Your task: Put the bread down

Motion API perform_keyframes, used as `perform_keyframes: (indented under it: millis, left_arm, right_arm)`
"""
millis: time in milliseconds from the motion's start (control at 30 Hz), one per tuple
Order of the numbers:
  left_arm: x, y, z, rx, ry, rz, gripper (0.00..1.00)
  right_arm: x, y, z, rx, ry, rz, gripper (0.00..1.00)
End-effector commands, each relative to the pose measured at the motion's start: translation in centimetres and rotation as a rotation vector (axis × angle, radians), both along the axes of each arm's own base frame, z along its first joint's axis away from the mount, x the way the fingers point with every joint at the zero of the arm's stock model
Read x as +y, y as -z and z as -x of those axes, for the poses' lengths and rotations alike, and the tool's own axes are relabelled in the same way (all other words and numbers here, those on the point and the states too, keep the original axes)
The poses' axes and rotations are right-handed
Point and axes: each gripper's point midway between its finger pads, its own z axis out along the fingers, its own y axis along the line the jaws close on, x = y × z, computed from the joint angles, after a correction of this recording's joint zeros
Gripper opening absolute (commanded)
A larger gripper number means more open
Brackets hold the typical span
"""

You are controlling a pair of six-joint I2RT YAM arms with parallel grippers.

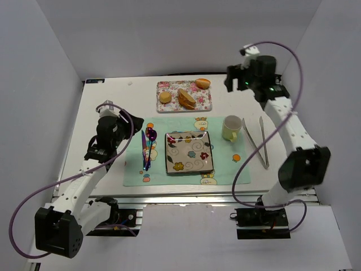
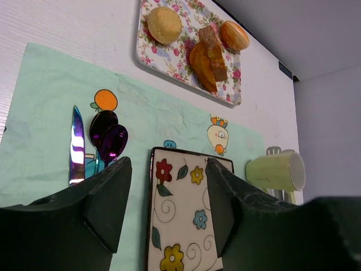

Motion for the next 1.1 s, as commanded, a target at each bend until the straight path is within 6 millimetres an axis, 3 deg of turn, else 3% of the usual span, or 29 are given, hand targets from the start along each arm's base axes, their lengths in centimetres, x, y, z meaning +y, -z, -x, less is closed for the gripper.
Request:
perform_keyframes:
  millis: [0, 33, 67, 100, 133, 167, 200, 233, 300, 367, 400, 433, 500, 533, 567, 667, 867, 900, 1067]
  left_arm:
    - [-0.9, -2.6, -0.7, -0.073, 0.048, 0.014, 0.65]
    - [-1.0, -2.8, -0.8, -0.079, 0.051, 0.016, 0.65]
    - [-1.1, -2.7, -0.8, -0.077, 0.058, 0.017, 0.62]
    - [-1.2, -2.6, -0.8, -0.072, 0.064, 0.020, 0.60]
    - [-1.2, -2.4, -0.9, -0.067, 0.063, 0.020, 0.54]
    - [-1.4, -3.0, -1.1, -0.094, 0.068, 0.027, 0.46]
    - [-1.5, -3.0, -1.2, -0.094, 0.073, 0.032, 0.26]
    - [-1.6, -2.9, -1.2, -0.092, 0.076, 0.035, 0.17]
    - [-1.9, -3.0, -1.2, -0.095, 0.092, 0.042, 0.05]
    - [-2.0, -2.9, -1.2, -0.096, 0.099, 0.042, 0.03]
    - [-2.0, -2.9, -1.1, -0.097, 0.101, 0.041, 0.06]
    - [-2.0, -2.9, -1.1, -0.099, 0.100, 0.043, 0.22]
    - [-2.0, -2.8, -1.0, -0.098, 0.095, 0.043, 0.39]
    - [-1.9, -2.5, -0.9, -0.094, 0.095, 0.044, 0.53]
    - [-1.9, -2.3, -0.9, -0.091, 0.093, 0.045, 0.60]
    - [-2.0, -2.1, -0.9, -0.086, 0.100, 0.046, 0.61]
    - [-2.2, -2.2, -1.0, -0.085, 0.110, 0.039, 0.62]
    - [-2.1, -2.2, -1.0, -0.084, 0.111, 0.037, 0.62]
    - [-1.8, -2.1, -0.8, -0.086, 0.092, 0.035, 0.62]
  right_arm:
    - [-4.6, 2.7, 2.9, 0.006, -0.051, 0.057, 0.90]
    - [-7.1, 3.2, 4.9, -0.022, -0.092, 0.132, 0.89]
    - [-7.3, 3.7, 7.9, -0.067, -0.253, 0.150, 0.86]
    - [-8.9, 4.9, 9.8, -0.085, -0.275, 0.181, 0.79]
    - [-8.9, 4.1, 10.3, -0.103, -0.273, 0.185, 0.74]
    - [-10.2, 6.5, 11.5, -0.056, -0.254, 0.184, 0.61]
    - [-11.0, 7.6, 12.1, -0.028, -0.228, 0.182, 0.40]
    - [-11.8, 8.1, 12.8, -0.015, -0.202, 0.185, 0.00]
    - [-13.5, 11.3, 14.4, 0.075, -0.151, 0.199, 0.00]
    - [-14.5, 13.7, 15.8, 0.158, -0.113, 0.218, 0.05]
    - [-15.4, 15.5, 16.7, 0.219, -0.076, 0.244, 0.30]
    - [-15.8, 16.4, 17.0, 0.256, -0.045, 0.243, 0.67]
    - [-17.6, 18.1, 17.4, 0.318, 0.056, 0.285, 0.83]
    - [-18.2, 18.9, 17.2, 0.329, 0.111, 0.279, 0.89]
    - [-20.0, 20.5, 17.0, 0.353, 0.213, 0.339, 0.89]
    - [-20.5, 21.4, 16.5, 0.365, 0.242, 0.364, 0.89]
    - [-19.4, 24.1, 14.7, 0.450, 0.219, 0.328, 0.88]
    - [-19.4, 25.3, 14.7, 0.493, 0.216, 0.319, 0.85]
    - [-18.7, 26.6, 14.0, 0.553, 0.194, 0.275, 0.75]
